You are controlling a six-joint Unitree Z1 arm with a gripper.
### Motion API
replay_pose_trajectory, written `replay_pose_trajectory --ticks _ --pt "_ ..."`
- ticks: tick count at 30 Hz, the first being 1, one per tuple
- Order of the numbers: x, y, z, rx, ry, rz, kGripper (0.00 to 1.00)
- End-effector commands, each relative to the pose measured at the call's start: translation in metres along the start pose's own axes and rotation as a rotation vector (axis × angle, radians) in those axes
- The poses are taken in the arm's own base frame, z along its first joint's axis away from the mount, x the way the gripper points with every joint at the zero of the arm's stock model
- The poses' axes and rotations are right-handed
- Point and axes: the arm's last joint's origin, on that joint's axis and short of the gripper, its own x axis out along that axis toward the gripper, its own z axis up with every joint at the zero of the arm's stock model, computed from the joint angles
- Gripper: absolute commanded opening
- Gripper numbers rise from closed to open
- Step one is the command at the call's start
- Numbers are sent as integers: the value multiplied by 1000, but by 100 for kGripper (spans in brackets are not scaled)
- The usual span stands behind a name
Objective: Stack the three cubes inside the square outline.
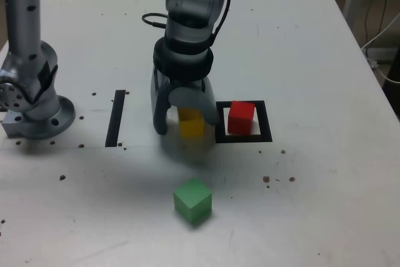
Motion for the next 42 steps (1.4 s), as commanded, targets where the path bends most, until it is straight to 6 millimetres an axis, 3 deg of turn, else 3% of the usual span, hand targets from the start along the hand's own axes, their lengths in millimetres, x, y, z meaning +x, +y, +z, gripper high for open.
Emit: replay_pose_trajectory --ticks 1,5,15,27,30,37,42 --pt "-2 1 -1 -9 -11 -6 60" --pt "-4 1 -1 -14 -23 -12 53" --pt "-5 0 1 -18 -62 -16 23" --pt "-9 1 1 -20 -82 -5 19" --pt "-19 3 0 -17 -101 15 19" --pt "-66 8 -9 61 -99 88 19" --pt "-90 2 6 223 -133 86 19"
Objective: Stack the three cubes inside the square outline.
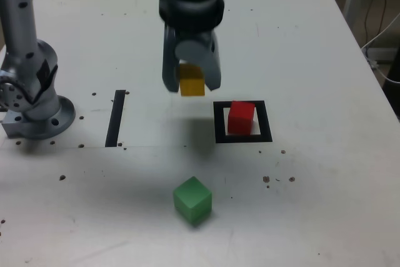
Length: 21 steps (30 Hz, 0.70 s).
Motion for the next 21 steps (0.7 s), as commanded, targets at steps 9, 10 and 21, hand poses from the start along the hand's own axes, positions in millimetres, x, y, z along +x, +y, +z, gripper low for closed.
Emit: replay_pose_trajectory --ticks 9,10,21 --pt "-6 -9 46 223 -36 -29 19" --pt "-5 -9 49 229 -35 -29 19" --pt "11 -13 67 226 -18 -37 19"
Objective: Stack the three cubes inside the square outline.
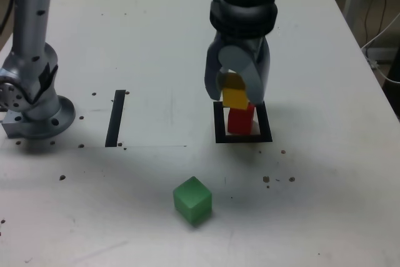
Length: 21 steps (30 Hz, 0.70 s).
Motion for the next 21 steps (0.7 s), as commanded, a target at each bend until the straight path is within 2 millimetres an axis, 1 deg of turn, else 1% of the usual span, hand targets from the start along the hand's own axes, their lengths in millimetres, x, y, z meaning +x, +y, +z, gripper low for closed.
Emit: replay_pose_trajectory --ticks 1,8,15,21 --pt "4 0 4 -4 2 -2 19" --pt "11 0 10 -17 -7 -1 20" --pt "16 -1 5 -43 25 1 31" --pt "17 -1 4 -54 35 1 32"
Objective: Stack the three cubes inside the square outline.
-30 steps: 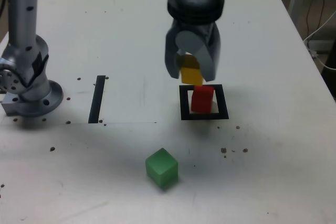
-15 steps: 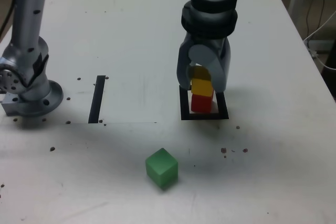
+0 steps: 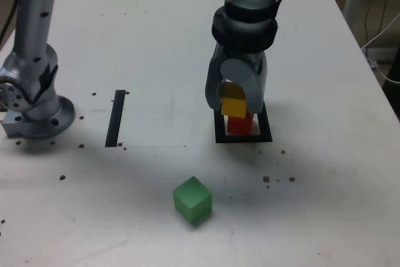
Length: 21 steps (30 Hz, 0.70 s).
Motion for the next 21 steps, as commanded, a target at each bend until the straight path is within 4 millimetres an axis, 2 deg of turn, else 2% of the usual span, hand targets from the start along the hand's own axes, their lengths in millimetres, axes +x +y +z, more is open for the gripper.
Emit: replay_pose_trajectory --ticks 1,7,16,19,21 --pt "1 0 1 -1 -1 3 33" --pt "2 1 4 -4 -15 11 46" --pt "3 1 4 -6 -35 21 54" --pt "4 1 4 -7 -40 26 63" --pt "3 1 3 -8 -42 29 74"
